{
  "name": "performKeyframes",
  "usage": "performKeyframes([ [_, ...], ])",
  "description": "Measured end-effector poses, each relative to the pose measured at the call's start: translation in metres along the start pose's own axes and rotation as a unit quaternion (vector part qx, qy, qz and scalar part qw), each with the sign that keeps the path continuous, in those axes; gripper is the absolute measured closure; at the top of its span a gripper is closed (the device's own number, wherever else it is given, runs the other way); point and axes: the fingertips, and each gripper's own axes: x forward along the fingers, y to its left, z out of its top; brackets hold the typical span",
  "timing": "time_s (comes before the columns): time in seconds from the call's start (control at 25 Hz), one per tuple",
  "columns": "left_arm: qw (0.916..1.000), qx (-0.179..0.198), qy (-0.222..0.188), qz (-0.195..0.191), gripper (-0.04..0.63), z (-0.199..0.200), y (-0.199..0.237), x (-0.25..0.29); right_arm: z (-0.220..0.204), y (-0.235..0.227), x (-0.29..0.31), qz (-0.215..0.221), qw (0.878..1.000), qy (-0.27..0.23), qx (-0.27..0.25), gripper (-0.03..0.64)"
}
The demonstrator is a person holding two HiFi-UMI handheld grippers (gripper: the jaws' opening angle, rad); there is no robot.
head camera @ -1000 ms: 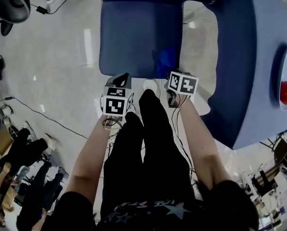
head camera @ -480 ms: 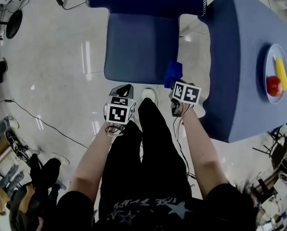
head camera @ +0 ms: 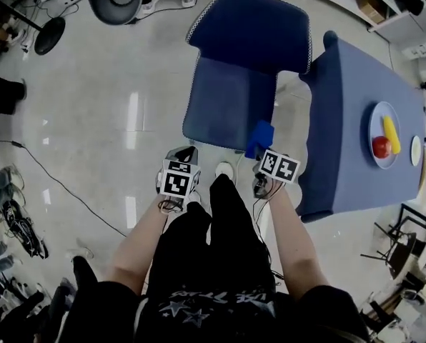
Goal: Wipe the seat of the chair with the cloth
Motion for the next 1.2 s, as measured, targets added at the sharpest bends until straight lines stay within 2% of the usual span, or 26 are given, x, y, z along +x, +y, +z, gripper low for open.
performKeyframes([
  [0.16, 0.9996, 0.000, -0.029, 0.004, 0.575, 0.010, 0.020, -0.048, 0.006, 0.045, -0.033, 0.008, 1.000, -0.022, -0.008, 0.546],
  [0.4, 0.9961, 0.036, -0.080, -0.004, 0.575, 0.042, 0.020, -0.103, 0.015, 0.111, -0.092, 0.043, 0.996, -0.055, -0.060, 0.546],
  [0.6, 0.9929, 0.026, -0.115, -0.009, 0.575, 0.057, 0.003, -0.139, 0.022, 0.148, -0.136, 0.086, 0.987, -0.085, -0.109, 0.545],
  [0.8, 0.9877, 0.019, -0.155, 0.004, 0.575, 0.070, -0.005, -0.175, 0.028, 0.180, -0.168, 0.123, 0.975, -0.119, -0.141, 0.546],
  [1.0, 0.9797, 0.037, -0.196, 0.023, 0.575, 0.084, -0.024, -0.212, 0.033, 0.196, -0.202, 0.159, 0.962, -0.138, -0.175, 0.545],
  [1.2, 0.9732, 0.031, -0.223, 0.045, 0.575, 0.088, -0.057, -0.230, 0.032, 0.180, -0.233, 0.178, 0.952, -0.149, -0.198, 0.546],
])
